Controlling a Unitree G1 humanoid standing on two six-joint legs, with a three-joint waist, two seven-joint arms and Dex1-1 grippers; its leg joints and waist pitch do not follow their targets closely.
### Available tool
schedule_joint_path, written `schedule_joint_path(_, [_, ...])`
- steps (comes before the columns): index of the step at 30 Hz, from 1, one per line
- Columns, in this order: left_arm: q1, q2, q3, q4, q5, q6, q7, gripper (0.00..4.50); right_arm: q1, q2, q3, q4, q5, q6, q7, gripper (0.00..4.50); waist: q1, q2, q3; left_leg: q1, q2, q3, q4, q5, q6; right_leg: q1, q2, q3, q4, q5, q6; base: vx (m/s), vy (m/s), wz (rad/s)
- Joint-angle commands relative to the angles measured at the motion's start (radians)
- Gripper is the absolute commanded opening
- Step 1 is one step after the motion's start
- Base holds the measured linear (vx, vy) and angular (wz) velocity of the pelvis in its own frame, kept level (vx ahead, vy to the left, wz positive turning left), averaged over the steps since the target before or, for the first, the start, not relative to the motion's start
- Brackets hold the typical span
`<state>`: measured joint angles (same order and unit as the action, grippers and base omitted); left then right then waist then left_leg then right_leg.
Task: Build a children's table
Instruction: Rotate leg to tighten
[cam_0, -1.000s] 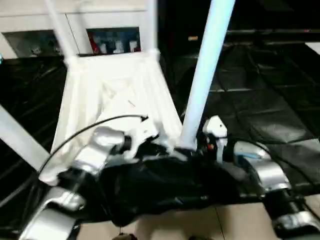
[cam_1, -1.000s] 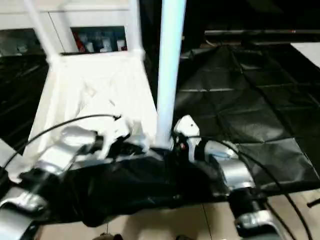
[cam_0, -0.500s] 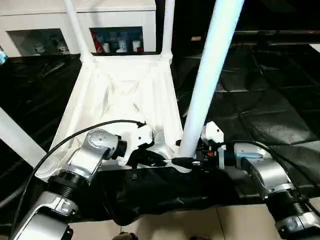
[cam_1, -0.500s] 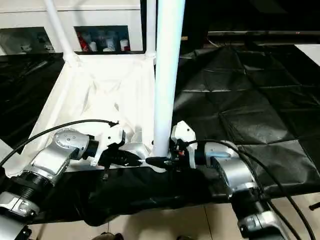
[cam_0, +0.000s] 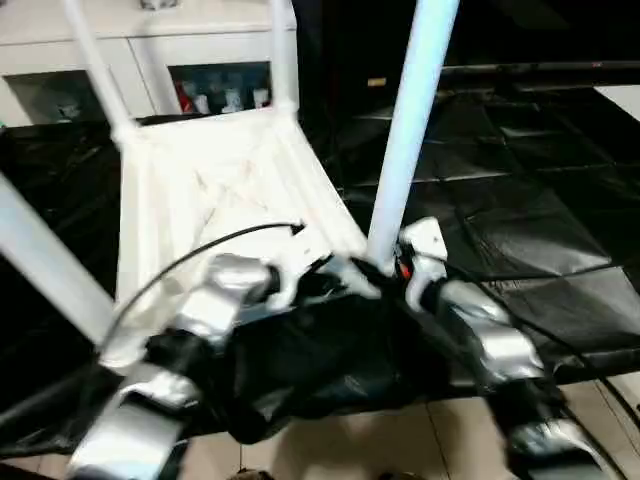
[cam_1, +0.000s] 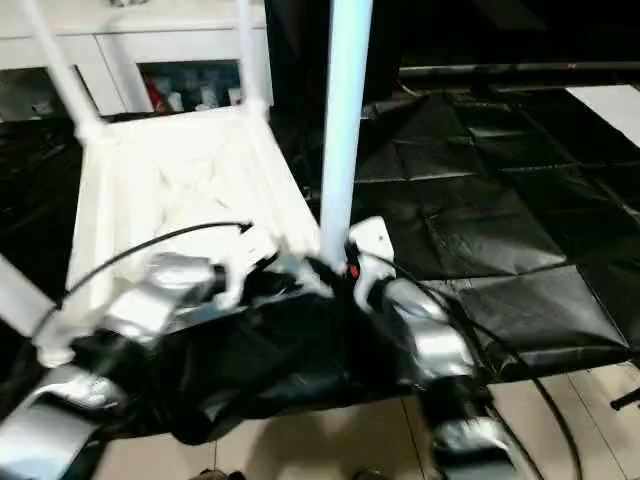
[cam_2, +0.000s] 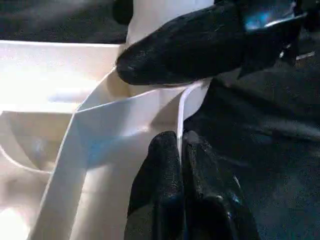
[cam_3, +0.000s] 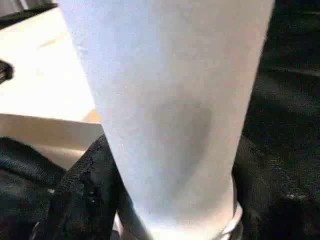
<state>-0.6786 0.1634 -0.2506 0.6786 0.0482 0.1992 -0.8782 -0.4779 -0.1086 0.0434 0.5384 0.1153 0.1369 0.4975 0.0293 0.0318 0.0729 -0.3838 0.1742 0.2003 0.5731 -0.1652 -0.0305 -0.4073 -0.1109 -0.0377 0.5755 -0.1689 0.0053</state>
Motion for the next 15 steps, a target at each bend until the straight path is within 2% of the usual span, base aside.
schedule_joint_path(1, [-0.02,-0.06,0.028,0.018,-0.03,-0.005,0.064,0.0,0.018,0.056,0.077,0.04,-0.013,0.023,0.042,2.67,-0.004,-0.011,-0.049,0.023,0.041,-0.028,-0.086,-0.43,-0.004,0.017,-0.03,0.022,-0.093,-0.487,-0.133,0.0,0.0,0.0])
schedule_joint_path(2, [-0.022,-0.064,0.026,0.018,-0.034,-0.008,0.049,0.0,0.019,0.062,0.078,0.03,0.003,0.023,0.07,2.67,-0.004,-0.011,-0.049,0.023,0.041,-0.028,-0.086,-0.43,-0.004,0.017,-0.03,0.022,-0.093,-0.487,-0.133,0.0,0.0,0.0])
schedule_joint_path(3, [-0.022,-0.066,0.02,0.014,-0.038,-0.018,0.022,0.0,0.02,0.064,0.082,0.01,0.027,0.027,0.116,3.23,-0.003,-0.011,-0.05,0.021,0.043,-0.028,-0.087,-0.418,0.003,0.019,-0.031,0.023,-0.091,-0.472,-0.135,0.0,0.0,0.0])
schedule_joint_path(6, [-0.014,-0.058,0.009,0.001,-0.044,-0.027,-0.017,0.0,0.025,0.048,0.094,-0.015,0.04,0.038,0.167,3.43,-0.002,-0.008,-0.052,0.02,0.043,-0.027,-0.086,-0.411,0.011,0.021,-0.03,0.024,-0.089,-0.454,-0.143,0.0,0.0,0.0])
schedule_joint_path(8, [-0.005,-0.048,-0.001,-0.012,-0.048,-0.029,-0.049,0.0,0.03,0.029,0.105,-0.035,0.043,0.046,0.209,3.43,0.0,-0.01,-0.053,0.018,0.044,-0.026,-0.087,-0.399,0.018,0.023,-0.03,0.024,-0.088,-0.432,-0.148,0.0,0.0,0.0])
schedule_joint_path(9, [0.002,-0.039,-0.008,-0.021,-0.05,-0.032,-0.074,0.0,0.035,0.014,0.113,-0.049,0.046,0.048,0.242,3.43,0.001,-0.008,-0.055,0.018,0.046,-0.024,-0.085,-0.373,0.023,0.024,-0.031,0.026,-0.083,-0.386,-0.165,0.0,0.0,0.0])
schedule_joint_path(10, [0.019,-0.015,-0.021,-0.046,-0.058,-0.036,-0.129,0.0,0.043,-0.021,0.123,-0.078,0.06,0.056,0.304,3.43,0.002,-0.011,-0.057,0.015,0.045,-0.024,-0.084,-0.357,0.031,0.03,-0.031,0.025,-0.081,-0.366,-0.174,0.0,0.0,0.0])
schedule_joint_path(12, [0.043,0.023,-0.039,-0.079,-0.067,-0.04,-0.209,0.0,0.055,-0.074,0.133,-0.117,0.083,0.067,0.393,3.43,0.006,-0.011,-0.058,0.015,0.047,-0.022,-0.082,-0.339,0.044,0.033,-0.032,0.026,-0.077,-0.332,-0.185,0.0,0.0,0.0])
schedule_joint_path(13, [0.051,0.036,-0.046,-0.088,-0.07,-0.041,-0.237,0.0,0.059,-0.093,0.136,-0.13,0.091,0.071,0.423,3.43,0.009,-0.01,-0.059,0.014,0.049,-0.02,-0.08,-0.312,0.064,0.035,-0.031,0.025,-0.073,-0.291,-0.202,0.0,0.0,0.0])
schedule_joint_path(14, [0.057,0.047,-0.049,-0.096,-0.072,-0.047,-0.257,0.0,0.062,-0.108,0.138,-0.142,0.097,0.074,0.447,3.43,0.009,-0.01,-0.059,0.014,0.049,-0.02,-0.08,-0.312,0.064,0.035,-0.031,0.025,-0.073,-0.291,-0.202,0.0,0.0,0.0])
schedule_joint_path(15, [0.064,0.06,-0.053,-0.104,-0.076,-0.054,-0.281,0.0,0.065,-0.127,0.141,-0.155,0.105,0.076,0.475,3.43,0.011,-0.007,-0.061,0.014,0.05,-0.017,-0.078,-0.285,0.072,0.034,-0.031,0.024,-0.069,-0.266,-0.218,0.0,0.0,0.0])
